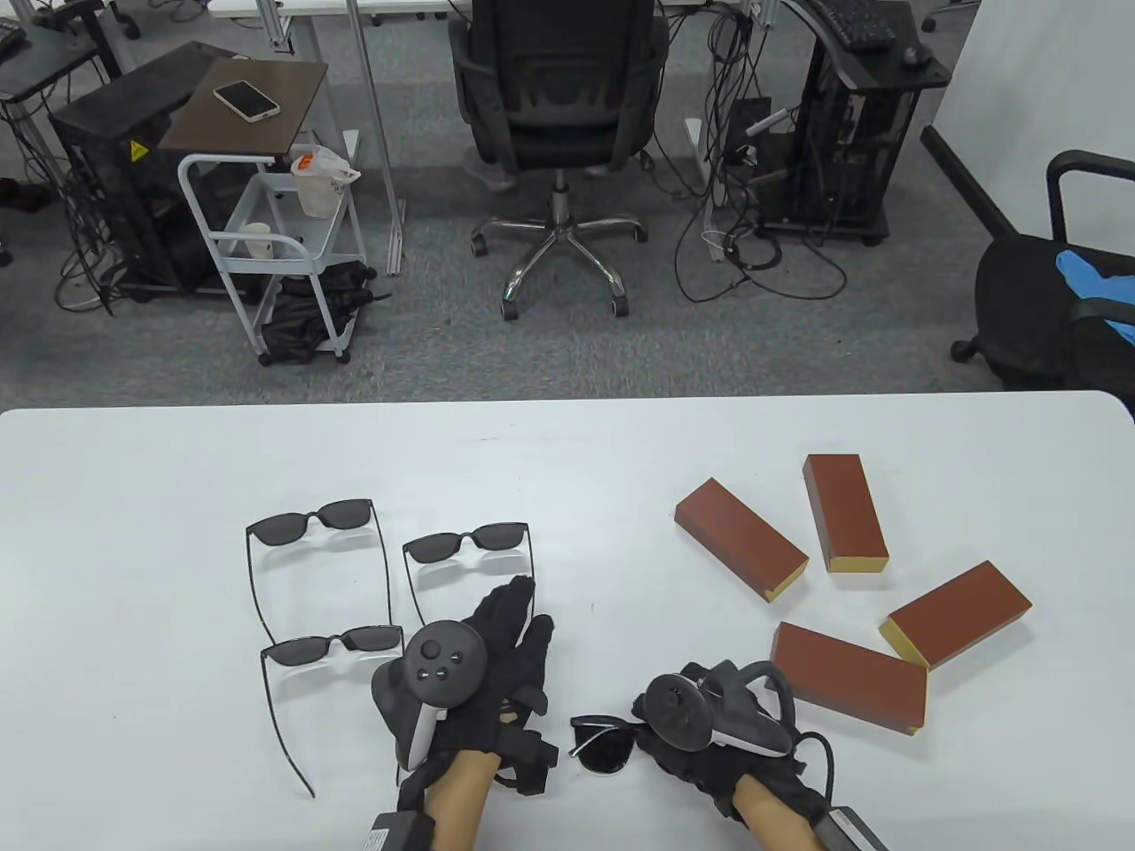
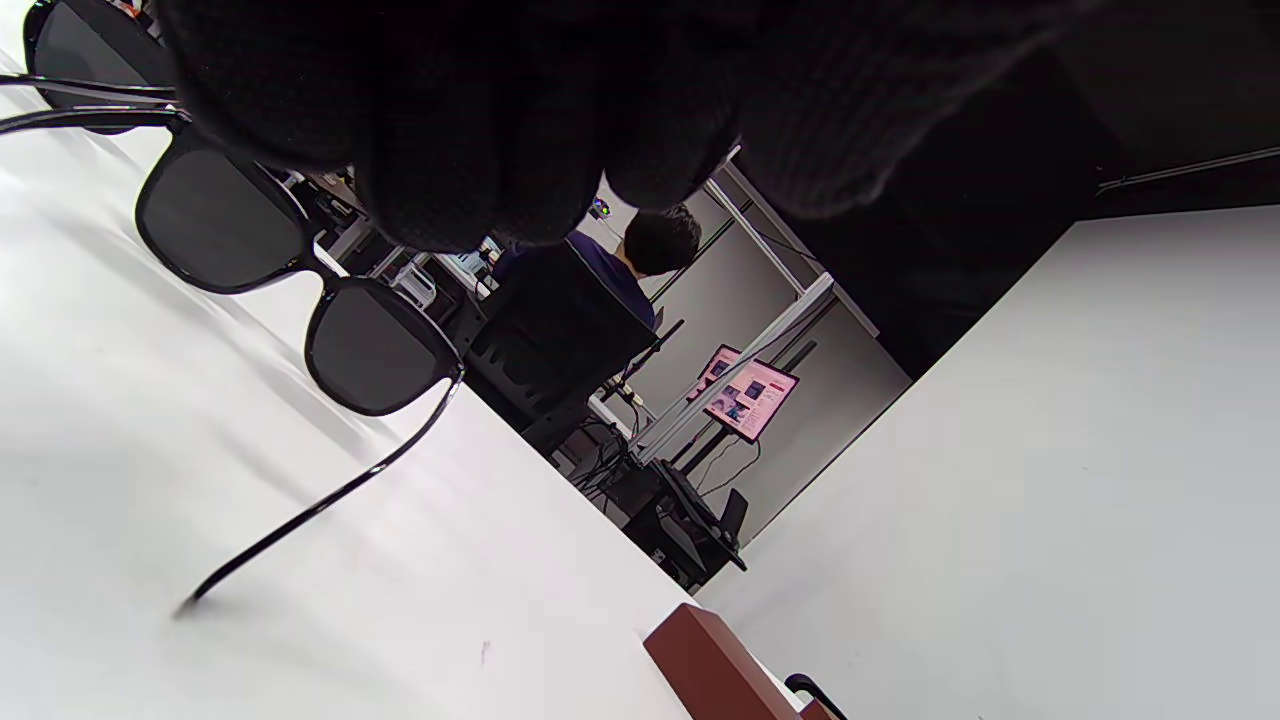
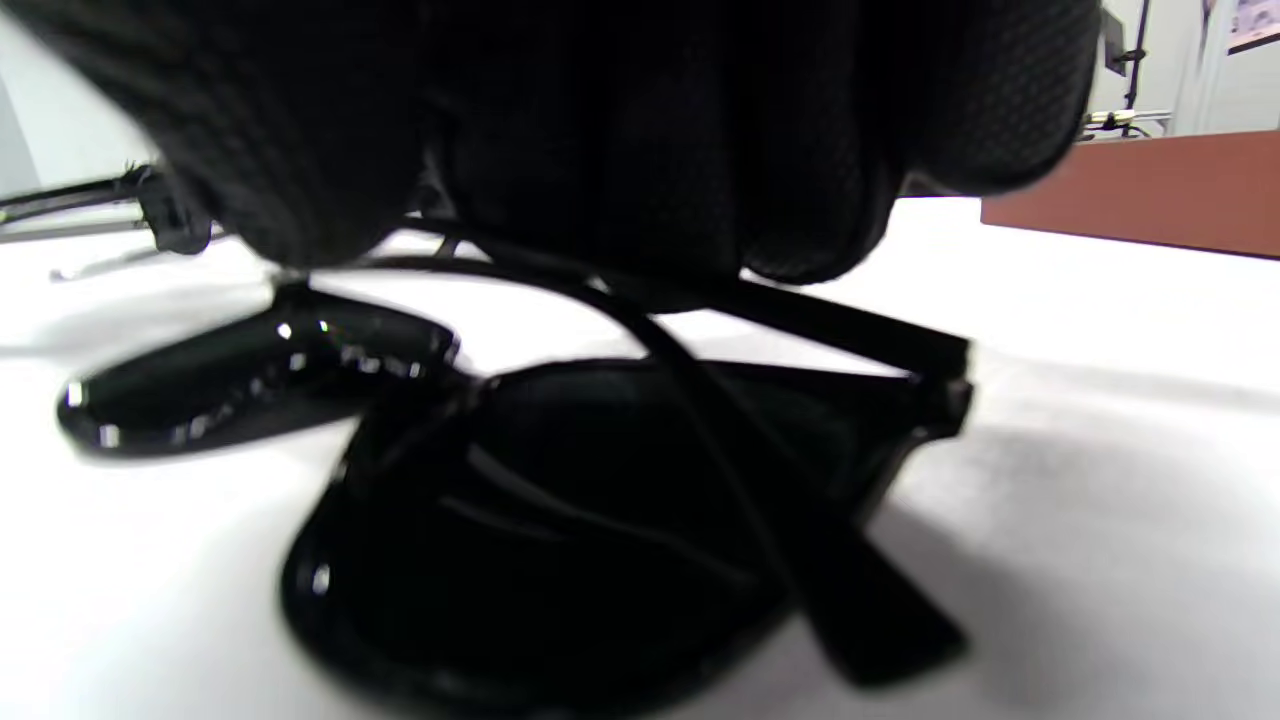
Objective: Slide to open storage boxes and store sunglasses
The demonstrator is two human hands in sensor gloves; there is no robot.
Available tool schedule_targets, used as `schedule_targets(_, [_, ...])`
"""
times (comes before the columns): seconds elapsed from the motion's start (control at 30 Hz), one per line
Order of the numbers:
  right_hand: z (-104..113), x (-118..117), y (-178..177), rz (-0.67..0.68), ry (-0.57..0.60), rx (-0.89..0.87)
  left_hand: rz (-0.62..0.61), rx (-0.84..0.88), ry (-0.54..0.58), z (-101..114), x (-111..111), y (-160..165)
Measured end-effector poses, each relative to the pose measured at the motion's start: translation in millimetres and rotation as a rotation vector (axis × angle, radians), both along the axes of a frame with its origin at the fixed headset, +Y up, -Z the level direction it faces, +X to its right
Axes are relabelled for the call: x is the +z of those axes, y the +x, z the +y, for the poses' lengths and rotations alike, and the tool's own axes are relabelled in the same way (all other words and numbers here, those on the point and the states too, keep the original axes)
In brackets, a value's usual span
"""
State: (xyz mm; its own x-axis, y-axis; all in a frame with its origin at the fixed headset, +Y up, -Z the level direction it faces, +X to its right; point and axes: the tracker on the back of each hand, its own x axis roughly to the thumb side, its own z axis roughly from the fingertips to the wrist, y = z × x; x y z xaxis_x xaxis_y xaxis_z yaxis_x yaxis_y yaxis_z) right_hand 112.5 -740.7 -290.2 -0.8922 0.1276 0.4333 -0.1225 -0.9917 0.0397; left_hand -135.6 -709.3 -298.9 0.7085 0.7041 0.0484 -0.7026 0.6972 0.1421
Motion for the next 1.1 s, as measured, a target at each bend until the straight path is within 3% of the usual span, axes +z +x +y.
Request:
schedule_targets(0.13, [12.0,-5.3,20.1,-0.049,0.068,-0.006,-0.039,-0.039,0.012,3.0,0.6,5.1])
schedule_targets(0.3, [21.9,-20.7,55.7,-0.114,0.110,0.189,-0.127,-0.190,0.042,0.1,-0.2,14.7])
schedule_targets(0.47, [21.1,-39.7,103.6,-0.279,-0.071,0.379,-0.181,-0.285,0.050,-1.6,-1.3,20.1])
schedule_targets(0.77, [6.0,-52.1,146.6,-0.416,-0.236,0.410,-0.206,-0.375,0.077,-2.9,-2.2,21.6])
schedule_targets(1.1, [-2.2,-57.1,149.6,-0.380,-0.202,0.348,-0.223,-0.402,0.078,-6.0,-3.1,19.9])
